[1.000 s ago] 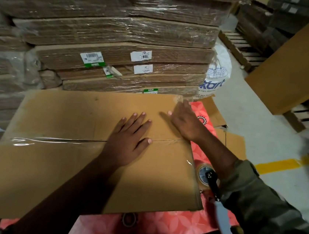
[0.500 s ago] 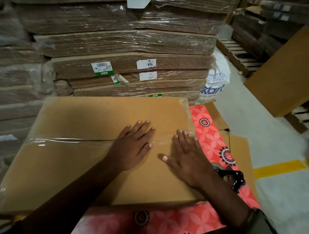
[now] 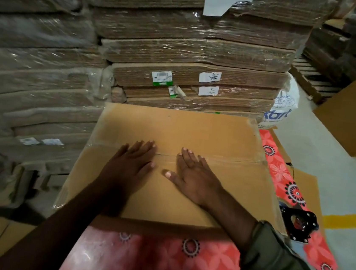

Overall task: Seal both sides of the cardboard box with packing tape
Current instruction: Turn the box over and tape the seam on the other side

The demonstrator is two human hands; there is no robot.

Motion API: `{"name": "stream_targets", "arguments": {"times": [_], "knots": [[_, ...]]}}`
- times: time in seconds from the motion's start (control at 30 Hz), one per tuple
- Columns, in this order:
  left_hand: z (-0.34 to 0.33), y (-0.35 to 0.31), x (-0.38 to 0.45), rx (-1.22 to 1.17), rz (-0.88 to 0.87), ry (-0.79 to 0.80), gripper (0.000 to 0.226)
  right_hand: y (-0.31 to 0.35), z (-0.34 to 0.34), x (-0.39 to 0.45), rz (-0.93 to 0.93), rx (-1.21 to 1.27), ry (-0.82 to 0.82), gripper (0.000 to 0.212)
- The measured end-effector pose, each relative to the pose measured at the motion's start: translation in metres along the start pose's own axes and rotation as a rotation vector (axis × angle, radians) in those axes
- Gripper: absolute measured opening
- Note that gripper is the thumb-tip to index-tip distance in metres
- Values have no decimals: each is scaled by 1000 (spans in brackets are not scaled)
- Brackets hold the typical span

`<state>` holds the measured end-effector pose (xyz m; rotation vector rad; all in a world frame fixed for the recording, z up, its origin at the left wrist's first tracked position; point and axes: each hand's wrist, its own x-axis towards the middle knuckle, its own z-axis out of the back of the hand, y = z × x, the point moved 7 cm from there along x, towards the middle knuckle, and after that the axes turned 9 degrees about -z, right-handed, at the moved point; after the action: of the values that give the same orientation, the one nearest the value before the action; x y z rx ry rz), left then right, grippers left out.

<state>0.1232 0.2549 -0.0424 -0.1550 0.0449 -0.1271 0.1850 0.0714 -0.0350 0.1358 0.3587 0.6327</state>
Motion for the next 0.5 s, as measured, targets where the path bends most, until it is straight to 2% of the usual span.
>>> {"name": "stream_targets", "arguments": {"times": [0.17, 0.3, 0.4, 0.5], "knots": [[3, 64, -34, 75, 87, 35, 68, 58, -8, 23, 77, 23, 19, 84], [6, 72, -40, 58, 52, 42, 70, 85, -9, 28, 132, 5, 19, 76], [14, 76, -46, 46, 70, -24, 63, 70, 2, 22, 82, 16, -17, 74], [16, 102, -62, -2, 164, -64, 65, 14, 13, 5, -70, 51, -73, 86]]}}
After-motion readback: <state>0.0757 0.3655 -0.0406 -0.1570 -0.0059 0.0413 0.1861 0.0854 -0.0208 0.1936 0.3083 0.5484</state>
